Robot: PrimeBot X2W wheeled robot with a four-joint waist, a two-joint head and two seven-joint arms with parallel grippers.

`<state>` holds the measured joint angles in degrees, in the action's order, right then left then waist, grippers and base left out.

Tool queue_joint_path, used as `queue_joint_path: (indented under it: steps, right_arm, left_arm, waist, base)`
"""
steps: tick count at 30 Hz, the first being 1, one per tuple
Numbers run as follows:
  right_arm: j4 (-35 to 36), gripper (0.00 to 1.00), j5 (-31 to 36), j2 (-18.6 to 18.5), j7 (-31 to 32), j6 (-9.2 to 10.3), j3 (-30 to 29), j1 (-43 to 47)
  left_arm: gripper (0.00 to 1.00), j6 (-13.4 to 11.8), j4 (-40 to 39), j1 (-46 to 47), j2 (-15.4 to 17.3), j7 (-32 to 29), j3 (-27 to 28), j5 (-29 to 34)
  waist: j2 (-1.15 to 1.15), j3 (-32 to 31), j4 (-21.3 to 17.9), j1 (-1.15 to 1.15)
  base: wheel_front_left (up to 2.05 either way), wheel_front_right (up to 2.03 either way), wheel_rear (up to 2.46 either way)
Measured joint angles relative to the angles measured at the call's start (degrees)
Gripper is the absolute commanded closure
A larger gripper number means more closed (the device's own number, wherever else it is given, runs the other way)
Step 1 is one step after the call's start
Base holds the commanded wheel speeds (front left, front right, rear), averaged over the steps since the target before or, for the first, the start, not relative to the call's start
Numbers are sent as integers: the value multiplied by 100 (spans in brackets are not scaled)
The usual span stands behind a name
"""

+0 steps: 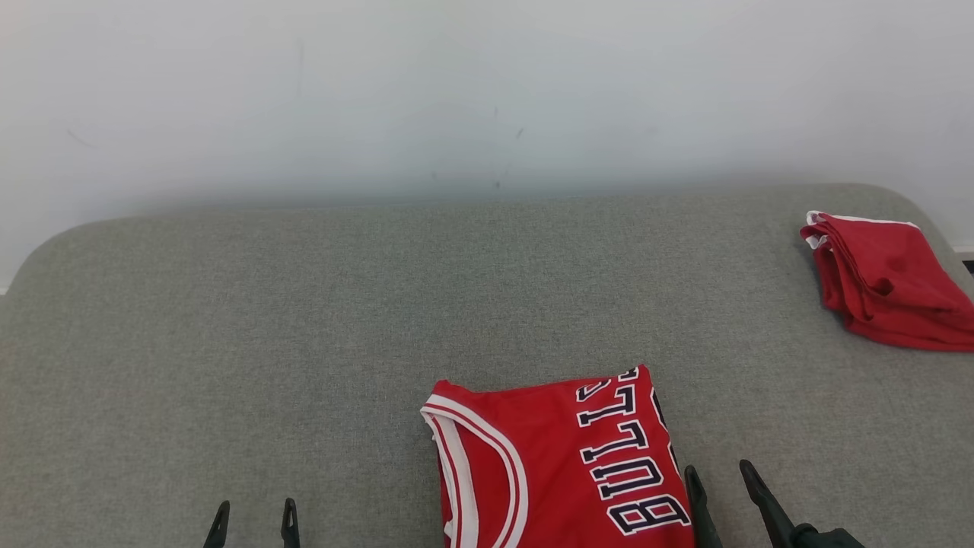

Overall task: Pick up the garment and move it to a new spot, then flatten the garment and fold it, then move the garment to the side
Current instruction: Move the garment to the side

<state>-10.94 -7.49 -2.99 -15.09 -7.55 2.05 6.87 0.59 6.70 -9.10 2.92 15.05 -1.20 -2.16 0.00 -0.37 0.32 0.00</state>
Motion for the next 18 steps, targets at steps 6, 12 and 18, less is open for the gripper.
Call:
queue_joint_path:
  steps: [6, 12, 18]
  right_arm:
    - [-22, 0, -15, 1, 0, 0, -2, 0]
    - [-33, 0, -15, 2, 0, 0, -5, 0]
    - [-37, 0, -15, 2, 0, 0, -9, 1]
  left_arm:
    - [0, 0, -3, -4, 0, 0, -14, -1]
    - [0, -1, -8, -7, 0, 0, -13, -1]
    - [0, -1, -8, -8, 0, 0, -19, -21]
  waist:
    - [0, 0, 3, 0]
    - [0, -5, 0, 0]
    - [0, -17, 6, 0]
  base:
    - [0, 0, 0]
    - [0, 0, 0]
    - [0, 0, 0]
